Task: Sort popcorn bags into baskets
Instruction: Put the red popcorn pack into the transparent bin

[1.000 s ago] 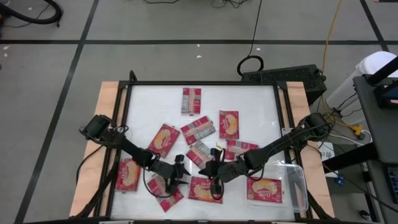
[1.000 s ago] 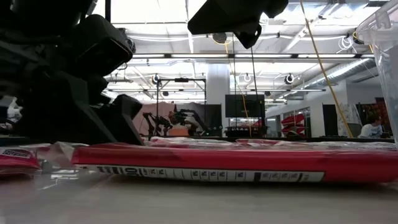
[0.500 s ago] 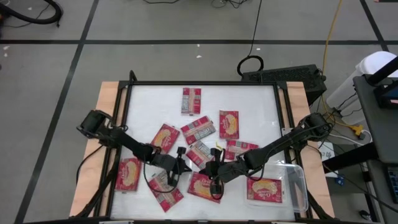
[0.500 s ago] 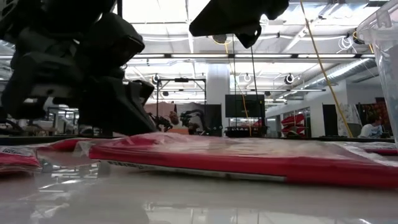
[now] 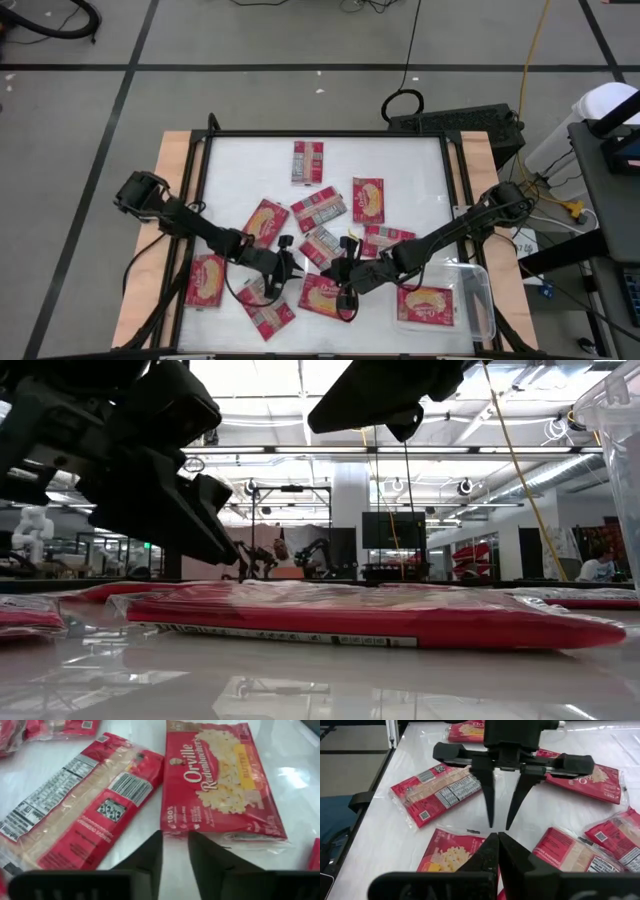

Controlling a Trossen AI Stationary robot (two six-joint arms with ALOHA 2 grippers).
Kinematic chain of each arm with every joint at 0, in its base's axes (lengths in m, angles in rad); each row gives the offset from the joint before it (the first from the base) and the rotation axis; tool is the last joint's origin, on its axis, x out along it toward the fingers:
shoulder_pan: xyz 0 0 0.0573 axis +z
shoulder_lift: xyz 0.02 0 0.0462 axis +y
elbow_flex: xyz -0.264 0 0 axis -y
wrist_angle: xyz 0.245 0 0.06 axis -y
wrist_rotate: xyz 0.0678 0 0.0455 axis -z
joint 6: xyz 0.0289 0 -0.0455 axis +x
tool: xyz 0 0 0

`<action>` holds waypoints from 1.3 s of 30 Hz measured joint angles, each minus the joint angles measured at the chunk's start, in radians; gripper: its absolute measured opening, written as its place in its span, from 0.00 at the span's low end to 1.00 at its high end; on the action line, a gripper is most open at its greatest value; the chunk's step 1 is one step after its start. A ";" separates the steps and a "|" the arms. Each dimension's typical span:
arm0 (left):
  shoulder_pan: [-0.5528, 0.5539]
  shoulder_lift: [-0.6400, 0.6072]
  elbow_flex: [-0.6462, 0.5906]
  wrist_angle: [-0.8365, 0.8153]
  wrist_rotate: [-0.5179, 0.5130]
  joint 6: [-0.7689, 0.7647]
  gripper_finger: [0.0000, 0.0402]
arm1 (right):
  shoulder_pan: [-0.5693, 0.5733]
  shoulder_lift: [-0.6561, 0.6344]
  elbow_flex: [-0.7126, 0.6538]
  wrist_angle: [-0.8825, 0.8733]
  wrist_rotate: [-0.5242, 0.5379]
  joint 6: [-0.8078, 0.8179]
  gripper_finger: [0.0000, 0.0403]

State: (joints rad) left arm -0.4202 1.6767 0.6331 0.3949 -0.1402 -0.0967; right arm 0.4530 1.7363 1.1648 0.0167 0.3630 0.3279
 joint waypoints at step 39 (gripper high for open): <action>0.085 0.185 0.034 0.158 0.170 0.292 0.04 | 0.000 0.000 -0.001 0.011 -0.053 -0.011 0.00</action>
State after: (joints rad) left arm -0.3347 1.8622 0.6666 0.5526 0.0299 0.1948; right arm 0.4534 1.7367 1.1641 0.0277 0.3103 0.3168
